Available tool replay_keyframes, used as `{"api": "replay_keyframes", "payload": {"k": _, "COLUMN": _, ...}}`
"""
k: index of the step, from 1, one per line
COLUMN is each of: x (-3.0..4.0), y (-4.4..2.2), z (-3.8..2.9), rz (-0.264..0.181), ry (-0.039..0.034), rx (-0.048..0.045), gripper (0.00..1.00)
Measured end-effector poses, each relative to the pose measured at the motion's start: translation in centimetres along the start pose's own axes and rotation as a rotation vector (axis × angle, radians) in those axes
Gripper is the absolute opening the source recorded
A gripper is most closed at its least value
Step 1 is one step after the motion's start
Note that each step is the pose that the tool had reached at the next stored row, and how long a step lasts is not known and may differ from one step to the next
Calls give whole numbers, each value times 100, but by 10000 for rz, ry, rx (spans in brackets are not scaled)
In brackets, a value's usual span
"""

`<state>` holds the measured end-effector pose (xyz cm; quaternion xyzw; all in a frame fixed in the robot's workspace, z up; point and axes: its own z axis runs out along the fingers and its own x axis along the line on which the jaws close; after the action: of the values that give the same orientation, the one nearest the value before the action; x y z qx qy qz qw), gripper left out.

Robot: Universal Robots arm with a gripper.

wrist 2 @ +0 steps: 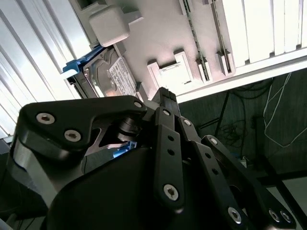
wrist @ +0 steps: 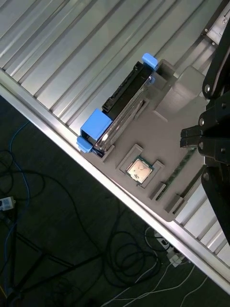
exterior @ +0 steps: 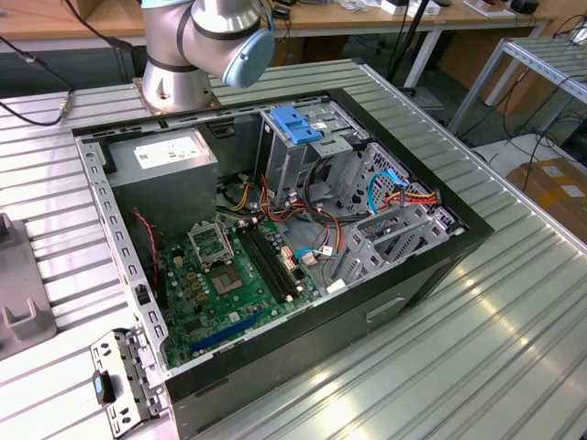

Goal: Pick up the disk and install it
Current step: 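Pick up the disk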

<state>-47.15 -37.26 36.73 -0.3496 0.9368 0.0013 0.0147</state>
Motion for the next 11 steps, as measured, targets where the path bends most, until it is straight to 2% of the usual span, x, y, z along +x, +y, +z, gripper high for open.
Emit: {"api": "replay_keyframes", "payload": {"k": 11, "x": 0, "y": 0, "z": 0, "rz": -231, "ry": -2, "rx": -6, "gripper": 10}}
